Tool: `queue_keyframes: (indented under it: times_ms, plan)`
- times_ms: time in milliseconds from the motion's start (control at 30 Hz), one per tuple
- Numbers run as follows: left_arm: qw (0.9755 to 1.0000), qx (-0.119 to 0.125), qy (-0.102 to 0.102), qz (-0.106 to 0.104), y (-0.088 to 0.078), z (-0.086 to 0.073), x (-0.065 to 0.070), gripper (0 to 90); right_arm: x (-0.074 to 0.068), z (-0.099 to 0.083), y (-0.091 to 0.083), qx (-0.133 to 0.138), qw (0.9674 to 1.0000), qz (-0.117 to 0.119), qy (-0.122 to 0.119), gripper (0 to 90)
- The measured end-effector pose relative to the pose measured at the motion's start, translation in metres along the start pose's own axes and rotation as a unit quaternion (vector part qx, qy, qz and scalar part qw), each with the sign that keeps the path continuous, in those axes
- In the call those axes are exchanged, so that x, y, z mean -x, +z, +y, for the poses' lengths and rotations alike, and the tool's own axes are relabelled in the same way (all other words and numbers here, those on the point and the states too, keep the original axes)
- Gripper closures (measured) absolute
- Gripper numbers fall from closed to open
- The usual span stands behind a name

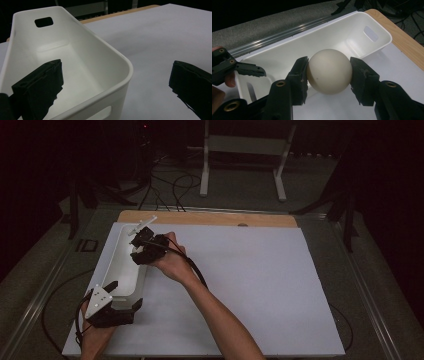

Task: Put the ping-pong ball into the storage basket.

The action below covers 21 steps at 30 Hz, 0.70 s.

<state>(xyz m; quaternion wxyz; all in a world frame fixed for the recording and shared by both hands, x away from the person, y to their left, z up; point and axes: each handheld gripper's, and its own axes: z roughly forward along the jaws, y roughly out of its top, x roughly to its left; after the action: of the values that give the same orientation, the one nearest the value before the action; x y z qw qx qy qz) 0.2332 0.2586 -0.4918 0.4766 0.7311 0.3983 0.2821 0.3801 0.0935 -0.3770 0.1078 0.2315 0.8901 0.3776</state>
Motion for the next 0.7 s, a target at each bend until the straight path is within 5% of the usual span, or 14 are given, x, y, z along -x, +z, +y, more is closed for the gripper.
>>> queue_keyframes:
  times_ms: [700]
  plan:
    - [1.0000,0.000,0.001,-0.001,0.000,0.000,0.001,0.0,-0.001,0.006,0.015,-0.003,1.0000,0.003,0.008,50.4]
